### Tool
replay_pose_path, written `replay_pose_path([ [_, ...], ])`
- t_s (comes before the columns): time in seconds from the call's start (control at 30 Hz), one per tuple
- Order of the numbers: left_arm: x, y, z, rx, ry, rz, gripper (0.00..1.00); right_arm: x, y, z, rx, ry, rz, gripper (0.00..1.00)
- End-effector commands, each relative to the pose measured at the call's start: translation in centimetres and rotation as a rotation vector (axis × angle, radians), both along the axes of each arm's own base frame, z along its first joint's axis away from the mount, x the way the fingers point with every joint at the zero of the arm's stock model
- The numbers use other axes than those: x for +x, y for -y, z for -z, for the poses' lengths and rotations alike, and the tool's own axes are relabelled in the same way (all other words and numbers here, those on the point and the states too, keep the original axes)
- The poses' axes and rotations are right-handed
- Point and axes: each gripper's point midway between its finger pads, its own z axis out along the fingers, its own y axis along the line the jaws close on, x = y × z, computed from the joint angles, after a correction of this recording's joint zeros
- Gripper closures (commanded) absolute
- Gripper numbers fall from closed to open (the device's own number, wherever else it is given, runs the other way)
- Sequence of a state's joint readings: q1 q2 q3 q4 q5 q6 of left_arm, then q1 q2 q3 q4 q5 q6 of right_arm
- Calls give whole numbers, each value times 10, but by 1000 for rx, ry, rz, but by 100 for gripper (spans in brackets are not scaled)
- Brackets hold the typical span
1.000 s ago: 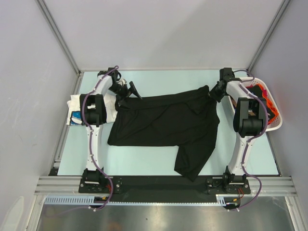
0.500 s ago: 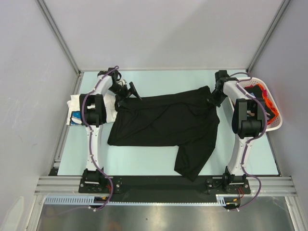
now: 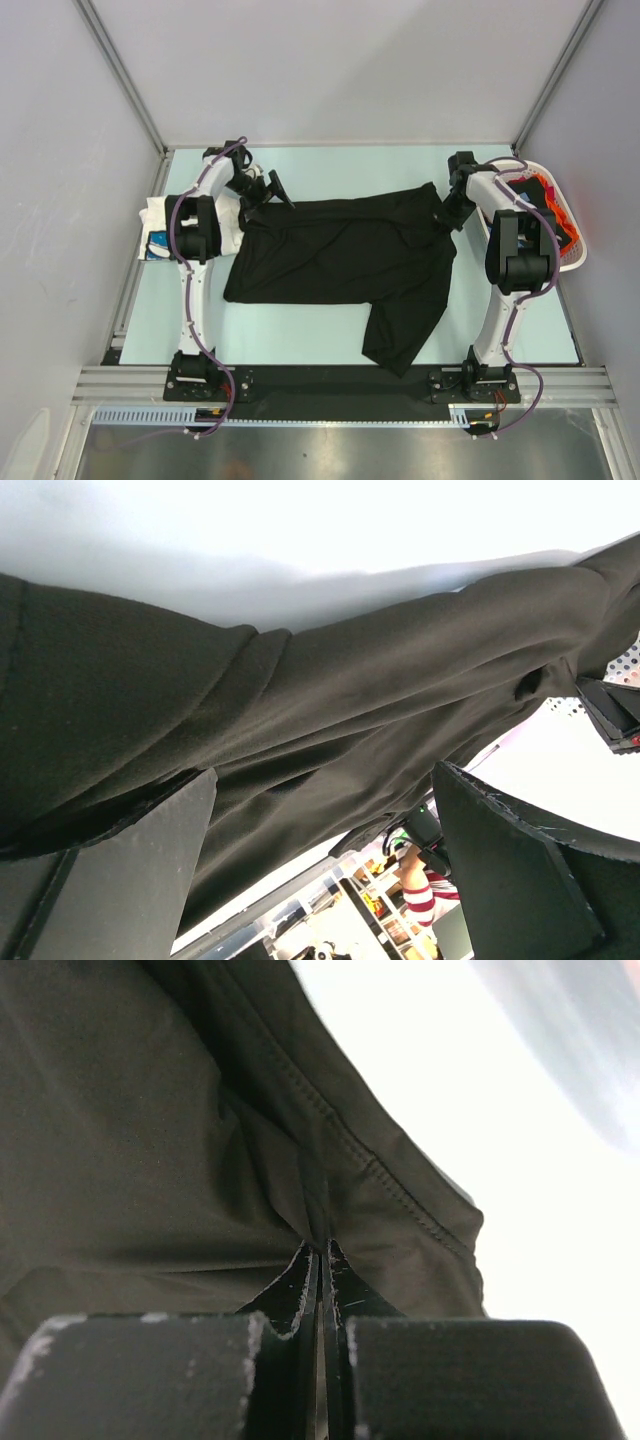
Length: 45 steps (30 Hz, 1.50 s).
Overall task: Fold and stack the t-shirts
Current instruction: Fold the tshirt
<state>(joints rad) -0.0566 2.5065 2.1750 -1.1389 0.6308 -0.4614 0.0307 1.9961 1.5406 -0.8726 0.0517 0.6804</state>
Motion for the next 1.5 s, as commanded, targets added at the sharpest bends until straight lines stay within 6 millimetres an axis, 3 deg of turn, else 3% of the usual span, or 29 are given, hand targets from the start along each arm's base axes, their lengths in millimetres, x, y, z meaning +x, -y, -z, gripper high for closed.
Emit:
replay_pose_path([
  [0.0,-18,-24,28,150,-55,38,1,-8,12,-26,-53,25,26,100],
  [0.37,-18,-24,29,144,-53,43,0,-26,17,-24,-62,-19,45,100],
  [0.73,-17,-25,28,150,-45,45,0,-60,-3,45,1,-262,3,100],
  [0.83,-16,-25,25,152,-39,47,0,-59,-12,44,28,-278,-38,98],
  [0.87,-15,-24,23,148,-31,49,0,-51,-14,33,28,-242,-51,95],
  [0.9,-14,-24,21,144,-24,53,0,-47,-15,26,24,-221,-62,77],
  [0.97,-11,-22,14,131,0,60,0,-31,-14,-3,-7,-129,-83,54],
  [1.0,-9,-22,11,131,14,64,0,-25,-14,-16,-17,-88,-88,31],
  [1.1,-4,-20,2,118,42,63,0,-8,-11,-58,-64,43,-104,1],
  [1.17,-3,-19,-1,109,49,65,1,6,-8,-76,-82,119,-105,0],
  [1.23,-4,-17,-3,103,51,65,0,14,-4,-82,-96,144,-104,0],
  [1.47,4,-12,-25,76,113,62,0,56,6,-68,-134,207,-135,0],
])
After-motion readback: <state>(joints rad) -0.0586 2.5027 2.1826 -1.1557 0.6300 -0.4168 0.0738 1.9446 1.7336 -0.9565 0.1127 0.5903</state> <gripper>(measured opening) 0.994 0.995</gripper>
